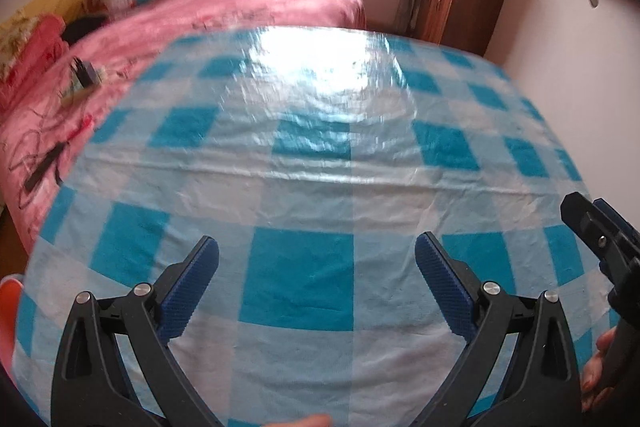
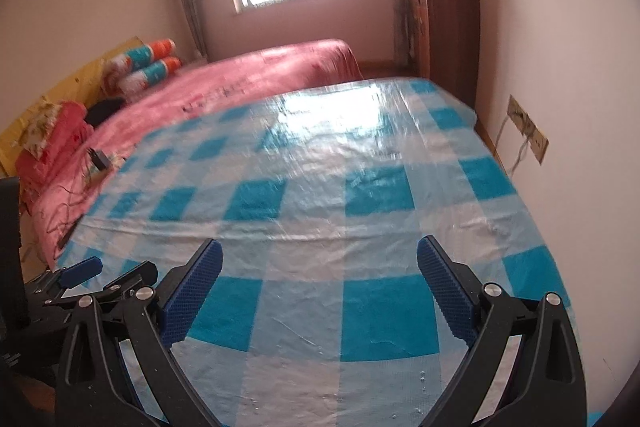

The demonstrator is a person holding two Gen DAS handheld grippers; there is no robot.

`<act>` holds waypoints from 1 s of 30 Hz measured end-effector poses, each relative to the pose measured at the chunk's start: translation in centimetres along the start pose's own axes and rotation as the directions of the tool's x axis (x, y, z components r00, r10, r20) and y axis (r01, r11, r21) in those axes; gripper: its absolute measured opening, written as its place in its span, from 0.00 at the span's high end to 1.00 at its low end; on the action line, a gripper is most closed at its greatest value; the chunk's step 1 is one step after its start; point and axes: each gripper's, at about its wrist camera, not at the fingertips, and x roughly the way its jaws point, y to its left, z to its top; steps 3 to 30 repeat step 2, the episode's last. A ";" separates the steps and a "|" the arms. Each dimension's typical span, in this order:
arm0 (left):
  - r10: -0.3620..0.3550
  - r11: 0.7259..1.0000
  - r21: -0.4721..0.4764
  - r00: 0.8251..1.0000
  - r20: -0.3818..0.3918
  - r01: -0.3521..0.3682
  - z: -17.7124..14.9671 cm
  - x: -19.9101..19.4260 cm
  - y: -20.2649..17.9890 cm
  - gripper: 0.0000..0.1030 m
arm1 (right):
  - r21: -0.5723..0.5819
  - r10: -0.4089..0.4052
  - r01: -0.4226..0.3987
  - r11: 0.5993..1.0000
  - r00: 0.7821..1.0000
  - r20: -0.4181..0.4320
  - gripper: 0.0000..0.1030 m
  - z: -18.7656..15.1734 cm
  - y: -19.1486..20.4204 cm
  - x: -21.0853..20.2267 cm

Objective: Collect trash

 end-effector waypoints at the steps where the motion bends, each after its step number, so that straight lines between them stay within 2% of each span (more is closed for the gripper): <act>1: -0.004 1.000 -0.001 1.000 -0.014 0.004 0.0 0.3 0.0 0.04 | 0.005 -0.013 0.013 1.000 1.000 -0.023 0.06 0.0 -0.1 0.5; 2: 0.006 1.000 0.008 1.000 -0.013 -0.006 0.2 0.4 -0.2 0.04 | 0.007 -0.031 0.031 0.999 0.998 -0.048 0.06 0.0 -0.1 1.0; 30: 0.006 1.000 0.008 1.000 -0.013 -0.006 0.2 0.4 -0.2 0.04 | 0.007 -0.031 0.031 0.999 0.998 -0.048 0.06 0.0 -0.1 1.0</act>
